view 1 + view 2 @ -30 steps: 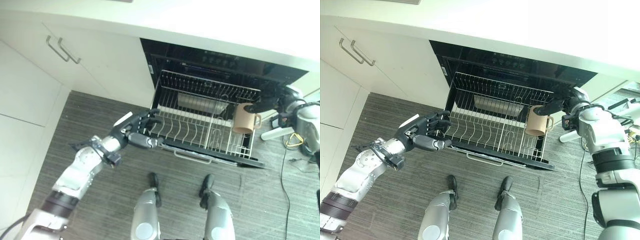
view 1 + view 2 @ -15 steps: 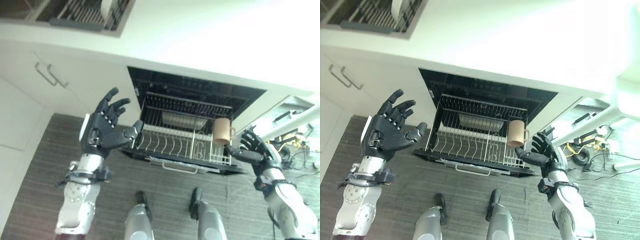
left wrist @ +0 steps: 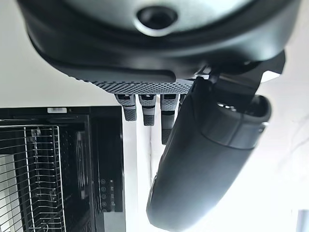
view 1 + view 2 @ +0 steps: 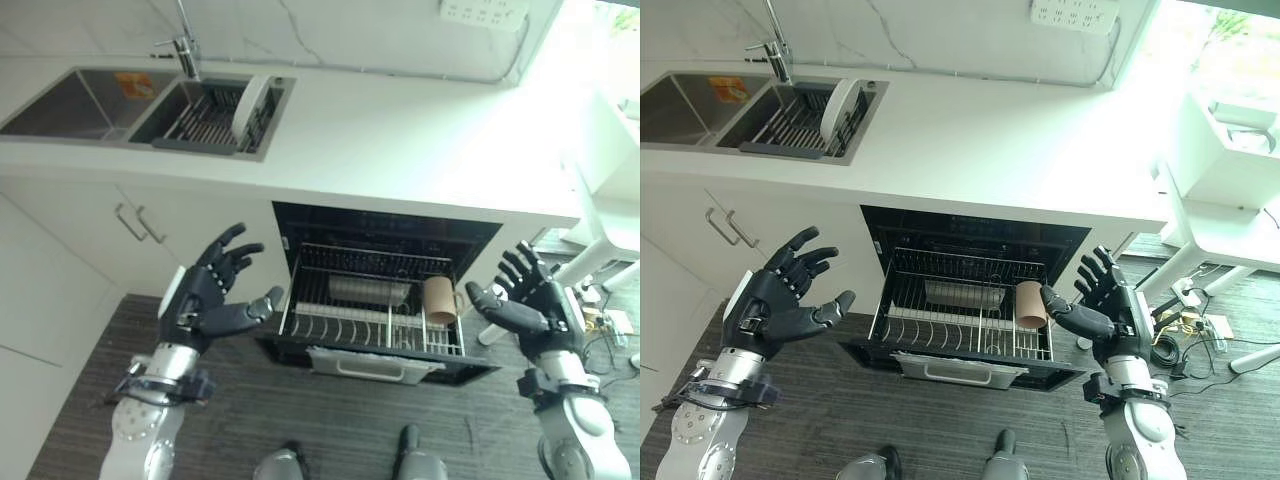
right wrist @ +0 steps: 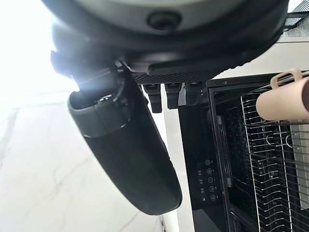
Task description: Place the dishes in the dishwasher.
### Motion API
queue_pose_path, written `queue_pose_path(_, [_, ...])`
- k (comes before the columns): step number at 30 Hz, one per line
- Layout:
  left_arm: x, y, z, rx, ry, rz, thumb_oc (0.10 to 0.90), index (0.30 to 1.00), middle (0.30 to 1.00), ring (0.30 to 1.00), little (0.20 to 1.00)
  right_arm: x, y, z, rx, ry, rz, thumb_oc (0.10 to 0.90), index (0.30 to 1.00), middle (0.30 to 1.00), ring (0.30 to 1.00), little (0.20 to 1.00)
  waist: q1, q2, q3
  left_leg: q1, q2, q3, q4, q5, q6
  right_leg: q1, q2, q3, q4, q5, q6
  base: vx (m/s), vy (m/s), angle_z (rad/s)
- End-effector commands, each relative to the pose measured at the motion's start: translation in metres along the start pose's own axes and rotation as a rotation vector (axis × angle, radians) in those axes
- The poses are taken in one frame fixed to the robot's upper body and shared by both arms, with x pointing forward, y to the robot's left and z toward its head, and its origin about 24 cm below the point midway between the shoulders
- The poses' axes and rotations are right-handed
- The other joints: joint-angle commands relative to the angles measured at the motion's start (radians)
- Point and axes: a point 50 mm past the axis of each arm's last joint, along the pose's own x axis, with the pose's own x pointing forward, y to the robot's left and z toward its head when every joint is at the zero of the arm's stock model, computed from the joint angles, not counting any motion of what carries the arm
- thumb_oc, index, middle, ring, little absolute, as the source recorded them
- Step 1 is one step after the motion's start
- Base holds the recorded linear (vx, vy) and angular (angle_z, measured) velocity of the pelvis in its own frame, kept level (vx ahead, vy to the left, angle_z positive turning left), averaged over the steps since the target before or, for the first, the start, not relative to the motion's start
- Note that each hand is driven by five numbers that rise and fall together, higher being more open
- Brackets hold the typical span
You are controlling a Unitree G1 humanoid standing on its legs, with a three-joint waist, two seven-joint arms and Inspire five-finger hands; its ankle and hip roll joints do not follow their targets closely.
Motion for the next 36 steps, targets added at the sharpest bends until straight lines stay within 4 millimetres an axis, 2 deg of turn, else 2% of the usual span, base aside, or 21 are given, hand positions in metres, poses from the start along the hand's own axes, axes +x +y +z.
queue_pose_path(1, [0.012,0.004,0.043,0.059,-0.201,-0.054,0.8,0.9,0.9,0.9,0.9,0.007,0.019,0.078,-0.061,-0.494,0.107,0.8,0.9,0.9,0.9,0.9,0.022,0.042,-0.007,0.128,0.014,-0.044,-0.167,-0.041,-0.001,0.048,0.017,-0.104,0.122,-0.036,0.067,0.0,0.269,-0.65])
queue_pose_path(2, [0.012,0.004,0.042,0.06,-0.195,-0.054,0.8,0.9,0.9,0.9,0.9,0.008,0.02,0.079,-0.053,-0.498,0.123,0.8,0.9,0.9,0.9,0.9,0.027,0.06,-0.005,0.132,0.029,-0.02,-0.167,-0.044,0.008,0.069,0.059,-0.165,0.122,-0.055,0.05,-0.02,0.226,-0.89])
queue_pose_path(3, [0.014,0.003,0.041,0.058,-0.196,-0.061,0.8,0.9,0.9,0.9,0.9,0.009,0.02,0.08,-0.061,-0.503,0.126,0.8,0.9,0.9,0.9,0.9,0.023,0.067,-0.003,0.129,0.03,-0.013,-0.167,-0.044,0.014,0.072,0.102,-0.175,0.128,-0.084,0.036,-0.05,0.165,-0.85])
queue_pose_path(5, [0.02,-0.002,0.041,0.047,-0.201,-0.086,0.8,0.9,0.9,0.9,0.9,0.011,0.014,0.086,-0.091,-0.527,0.101,0.8,0.9,0.9,0.9,0.9,0.0,0.069,-0.002,0.118,0.004,-0.022,-0.167,-0.04,0.023,0.072,0.213,-0.141,0.135,-0.154,0.0,-0.03,0.068,-0.6])
queue_pose_path(6, [0.022,-0.003,0.041,0.045,-0.203,-0.094,0.8,0.9,0.9,0.9,0.9,0.011,0.011,0.088,-0.096,-0.536,0.092,0.8,0.9,0.9,0.9,0.9,-0.007,0.068,-0.001,0.117,-0.008,-0.028,-0.167,-0.04,0.024,0.073,0.243,-0.133,0.132,-0.166,-0.012,-0.02,-0.059,0.13])
queue_pose_path(7, [0.026,-0.006,0.041,0.081,-0.214,-0.112,0.8,0.9,0.9,0.9,0.9,0.009,0.006,0.095,-0.086,-0.6,0.088,0.8,0.9,0.9,0.9,0.9,-0.015,0.066,-0.003,0.126,-0.053,-0.038,-0.167,-0.045,0.029,0.057,0.264,-0.171,0.122,-0.158,-0.035,0.0,-0.083,0.43])
queue_pose_path(9, [0.023,-0.001,0.041,0.035,-0.218,-0.087,0.8,0.9,0.9,0.9,0.9,0.007,0.003,0.099,-0.084,-0.609,0.088,0.8,0.9,0.9,0.9,0.9,-0.018,0.072,-0.007,0.142,-0.067,-0.048,-0.167,-0.043,0.027,0.057,0.266,-0.166,0.122,-0.162,-0.04,0.06,-0.183,0.46])
queue_pose_path(12, [0.02,0.0,0.04,-0.005,-0.22,-0.07,0.8,0.9,0.9,0.9,0.9,0.008,0.007,0.098,-0.086,-0.605,0.103,0.8,0.9,0.9,0.9,0.9,-0.016,0.077,-0.011,0.184,-0.07,-0.021,-0.167,-0.03,0.018,0.063,0.255,-0.177,0.122,-0.247,-0.085,0.08,-0.172,0.2])
queue_pose_path(13, [0.022,-0.003,0.039,-0.015,-0.223,-0.079,0.8,0.9,0.9,0.9,0.9,0.009,0.008,0.098,-0.102,-0.603,0.1,0.8,0.9,0.9,0.9,0.9,-0.013,0.062,-0.012,0.204,-0.092,-0.003,-0.167,-0.004,0.0,0.077,0.242,-0.177,0.122,-0.276,-0.103,0.09,-0.157,0.17])
queue_pose_path(14, [0.023,-0.009,0.039,-0.045,-0.229,-0.096,0.8,0.9,0.9,0.9,0.9,0.011,0.008,0.1,-0.129,-0.604,0.093,0.8,0.9,0.9,0.9,0.9,-0.004,0.032,-0.005,0.208,-0.117,0.008,-0.133,0.102,-0.051,0.094,0.207,-0.166,0.122,-0.297,-0.123,0.06,-0.112,0.1])
queue_pose_path(15, [0.024,-0.011,0.039,-0.062,-0.236,-0.104,0.8,0.9,0.9,0.9,0.9,0.013,0.007,0.103,-0.142,-0.607,0.086,0.8,0.9,0.9,0.9,0.9,0.001,0.03,0.001,0.168,-0.091,-0.001,-0.084,0.174,-0.089,0.095,0.195,-0.165,0.122,-0.295,-0.13,0.03,-0.063,0.0])
queue_pose_path(16, [0.024,-0.013,0.039,-0.069,-0.24,-0.108,0.8,0.9,0.9,0.9,0.9,0.014,0.007,0.105,-0.147,-0.609,0.084,0.8,0.9,0.9,0.9,0.9,0.001,0.028,0.001,0.149,-0.07,-0.001,-0.066,0.195,-0.103,0.091,0.187,-0.164,0.122,-0.294,-0.132,0.0,0.07,-0.17])
queue_pose_path(18, [0.025,-0.016,0.041,-0.072,-0.268,-0.104,0.8,0.9,0.9,0.9,0.9,0.023,0.011,0.113,-0.167,-0.622,0.101,0.8,0.9,0.9,0.9,0.9,-0.001,0.024,0.011,0.136,-0.008,0.027,-0.092,0.168,-0.098,0.085,0.161,-0.131,0.122,-0.293,-0.123,0.06,0.281,0.13])
queue_pose_path(19, [0.019,-0.013,0.049,-0.01,-0.327,-0.046,0.8,0.9,0.9,0.9,0.9,0.025,0.013,0.118,-0.173,-0.638,0.138,0.8,0.9,0.9,0.9,0.9,0.001,0.038,0.009,0.125,0.049,0.006,-0.167,0.153,-0.1,0.062,0.164,-0.087,0.122,-0.29,-0.103,0.08,0.455,0.05])
queue_pose_path(20, [0.016,-0.01,0.053,0.021,-0.354,-0.021,0.8,0.9,0.9,0.9,0.9,0.024,0.013,0.119,-0.17,-0.641,0.149,0.8,0.9,0.9,0.9,0.9,0.002,0.049,0.008,0.093,0.083,-0.024,-0.167,0.147,-0.11,0.058,0.174,-0.067,0.122,-0.296,-0.097,0.12,0.602,-0.34])
queue_pose_path(21, [0.01,-0.003,0.059,0.012,-0.389,0.027,0.8,0.9,0.9,0.9,0.9,0.022,0.011,0.12,-0.164,-0.636,0.166,0.8,0.9,0.9,0.9,0.9,0.012,0.064,-0.007,0.025,0.144,-0.111,-0.167,0.158,-0.145,0.05,0.188,-0.029,0.122,-0.314,-0.087,0.13,0.466,-0.47])
queue_pose_path(24, [0.003,0.001,0.06,0.024,-0.42,0.054,0.8,0.9,0.9,0.9,0.9,0.02,0.011,0.121,-0.144,-0.628,0.188,0.8,0.9,0.9,0.9,0.9,0.015,0.077,-0.023,-0.018,0.192,-0.175,-0.167,0.171,-0.168,0.042,0.184,0.004,0.122,-0.323,-0.081,0.16,0.399,-0.68])
queue_pose_path(27, [0.002,0.001,0.061,0.048,-0.431,0.054,0.8,0.9,0.9,0.9,0.9,0.02,0.013,0.122,-0.15,-0.626,0.192,0.8,0.9,0.9,0.9,0.9,0.017,0.085,-0.029,0.0,0.193,-0.16,-0.167,0.148,-0.169,0.043,0.153,-0.005,0.122,-0.315,-0.062,0.12,0.384,-0.68])
queue_pose_path(30, [0.008,0.003,0.065,0.065,-0.438,0.037,0.8,0.9,0.9,0.9,0.9,0.019,0.015,0.119,-0.143,-0.629,0.176,0.8,0.9,0.9,0.9,0.9,0.007,0.092,-0.032,0.025,0.179,-0.13,-0.167,0.125,-0.163,0.049,0.091,-0.018,0.122,-0.285,-0.017,0.11,0.517,-0.2])
queue_pose_path(31, [0.011,0.003,0.068,0.073,-0.441,0.018,0.8,0.9,0.9,0.9,0.9,0.014,0.016,0.117,-0.127,-0.631,0.167,0.8,0.9,0.9,0.9,0.9,0.01,0.089,-0.03,0.038,0.138,-0.145,-0.167,0.099,-0.143,0.059,0.052,-0.006,0.122,-0.258,0.018,0.1,0.48,0.24])
queue_pose_path(36, [0.015,-0.001,0.07,0.1,-0.444,-0.043,0.8,0.9,0.9,0.9,0.9,0.008,0.014,0.106,-0.104,-0.611,0.126,0.8,0.9,0.9,0.9,0.9,0.024,0.074,-0.03,0.059,0.054,-0.158,-0.167,0.048,-0.074,0.1,0.007,-0.026,0.122,-0.152,0.016,0.09,0.336,0.25])
